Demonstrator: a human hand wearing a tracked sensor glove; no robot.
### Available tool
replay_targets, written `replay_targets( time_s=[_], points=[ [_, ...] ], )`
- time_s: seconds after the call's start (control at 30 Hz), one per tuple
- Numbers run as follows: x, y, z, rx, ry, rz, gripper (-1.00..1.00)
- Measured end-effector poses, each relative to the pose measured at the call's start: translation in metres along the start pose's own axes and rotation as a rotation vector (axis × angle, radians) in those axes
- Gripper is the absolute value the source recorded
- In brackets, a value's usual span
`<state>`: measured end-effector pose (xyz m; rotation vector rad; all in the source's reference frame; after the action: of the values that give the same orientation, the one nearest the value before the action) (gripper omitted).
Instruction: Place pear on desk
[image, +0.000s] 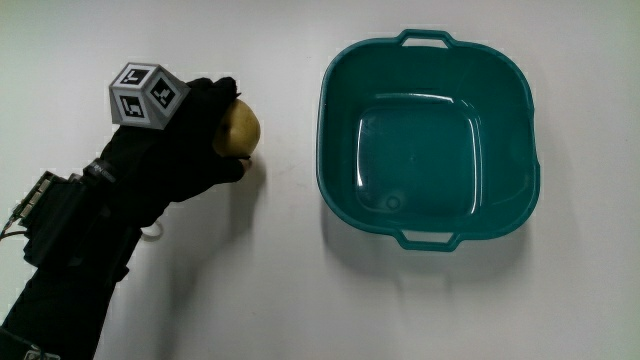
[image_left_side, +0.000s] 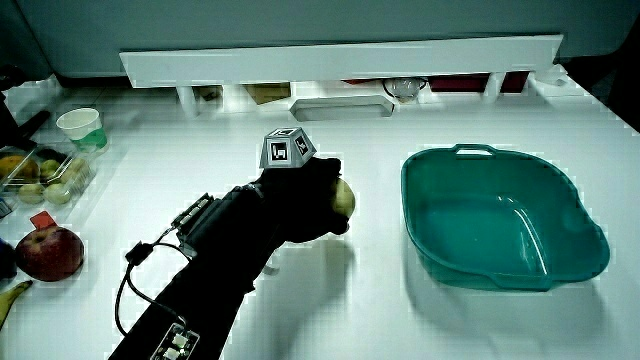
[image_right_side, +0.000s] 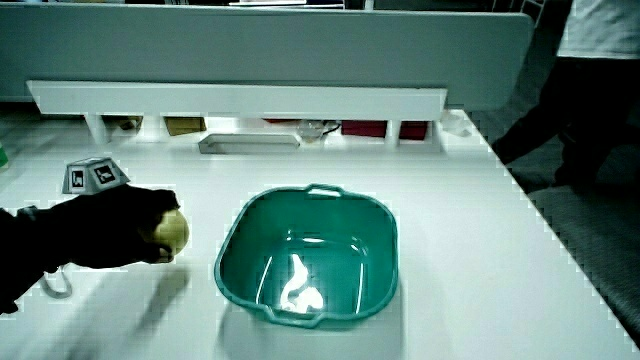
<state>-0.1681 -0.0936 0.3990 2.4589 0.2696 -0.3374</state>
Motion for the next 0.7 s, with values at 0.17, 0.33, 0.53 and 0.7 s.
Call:
replay_targets(
  time_s=[0.17,0.33,0.53,0.7],
  points=[
    [-0.007,0.009,-0.011,-0.035,-0.004,0.018,0.00],
    [-0.010,0.014,-0.016,-0.054,-0.019,0.029,0.00],
    [-0.012,0.021,-0.019,-0.105,-0.027,0.054,0.00],
    [-0.021,0.023,-0.021,-0.139,-0.094,0.070,-0.05]
  ],
)
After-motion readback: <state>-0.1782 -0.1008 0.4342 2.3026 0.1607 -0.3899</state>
